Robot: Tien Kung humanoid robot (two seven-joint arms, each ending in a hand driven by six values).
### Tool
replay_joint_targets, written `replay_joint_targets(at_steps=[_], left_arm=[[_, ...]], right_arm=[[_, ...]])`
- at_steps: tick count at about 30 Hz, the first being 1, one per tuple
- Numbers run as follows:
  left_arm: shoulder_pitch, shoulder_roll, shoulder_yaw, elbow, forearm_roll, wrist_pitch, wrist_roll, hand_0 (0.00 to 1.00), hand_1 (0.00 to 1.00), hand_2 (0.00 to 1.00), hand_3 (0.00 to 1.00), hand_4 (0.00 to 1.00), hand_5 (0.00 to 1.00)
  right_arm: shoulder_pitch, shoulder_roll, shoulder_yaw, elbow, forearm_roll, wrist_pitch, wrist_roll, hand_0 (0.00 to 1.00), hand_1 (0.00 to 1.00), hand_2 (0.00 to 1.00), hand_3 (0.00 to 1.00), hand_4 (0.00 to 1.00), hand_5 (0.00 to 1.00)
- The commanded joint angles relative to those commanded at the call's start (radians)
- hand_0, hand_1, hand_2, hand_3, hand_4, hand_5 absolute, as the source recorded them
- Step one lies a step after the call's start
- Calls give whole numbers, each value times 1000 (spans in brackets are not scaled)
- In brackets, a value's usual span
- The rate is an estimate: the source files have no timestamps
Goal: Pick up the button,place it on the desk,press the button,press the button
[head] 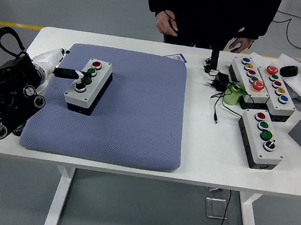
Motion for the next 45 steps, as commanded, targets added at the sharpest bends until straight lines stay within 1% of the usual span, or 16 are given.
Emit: replay_joint_targets(at_steps=[5, 9, 14, 18, 22, 23, 29, 30, 34, 35, 39, 41, 42, 45], left_arm=[[-8, -35, 17, 11, -9, -14, 26, 998, 998, 998, 998, 998, 699], [-11, -57, 19, 16, -28, -17, 32, 998, 998, 998, 998, 998, 699], [-20, -74, 30, 24, -42, -22, 38, 998, 998, 998, 998, 998, 699], [-32, -85, 42, 50, -33, -21, 38, 998, 998, 998, 998, 998, 690], [-48, -100, 59, 104, -7, -16, 38, 998, 998, 998, 998, 998, 690], [-51, -105, 63, 116, 0, -11, 38, 959, 998, 998, 998, 998, 610], [-57, -119, 81, 155, 39, -1, 38, 959, 998, 998, 998, 998, 610], [-58, -121, 86, 158, 43, 0, 38, 917, 998, 998, 998, 998, 476], [-66, -130, 101, 172, 73, 10, 38, 917, 998, 998, 998, 998, 476], [-69, -132, 103, 177, 76, 9, 38, 844, 998, 998, 998, 998, 406], [-78, -139, 110, 194, 80, 8, 38, 844, 998, 998, 998, 998, 406], [-81, -142, 106, 194, 85, 11, 38, 844, 998, 998, 998, 998, 406], [-81, -143, 103, 192, 86, 10, 38, 802, 981, 998, 998, 998, 367], [-84, -146, 100, 182, 81, -4, 38, 802, 981, 998, 998, 998, 367]], right_arm=[[-3, 3, 7, 0, 1, 1, -1, 767, 729, 749, 600, 211, 172], [-2, 2, 7, 1, 0, 1, -1, 767, 729, 749, 600, 211, 172], [-1, 1, 10, 3, -4, 1, -2, 768, 730, 748, 600, 211, 172], [1, 2, 14, 3, -7, 1, -2, 766, 730, 748, 599, 211, 171], [1, 2, 17, 4, -10, 1, -3, 766, 730, 748, 599, 211, 171], [1, 2, 17, 4, -9, 1, -3, 765, 730, 748, 600, 211, 169], [0, 2, 19, 4, -12, 1, -3, 765, 730, 748, 600, 211, 169], [0, 2, 19, 5, -12, 1, -3, 765, 729, 748, 599, 210, 168], [-1, 1, 19, 5, -13, 1, -3, 765, 729, 748, 599, 210, 168], [-2, 1, 19, 5, -13, 1, -3, 765, 729, 747, 599, 208, 167], [-2, 2, 18, 4, -12, 1, -2, 765, 729, 747, 599, 208, 167], [-2, 2, 17, 4, -11, 2, -2, 765, 729, 747, 599, 208, 167], [-2, 2, 18, 4, -12, 2, -2, 765, 728, 747, 598, 206, 167], [-2, 2, 20, 4, -13, 2, -2, 765, 728, 747, 598, 206, 167]])
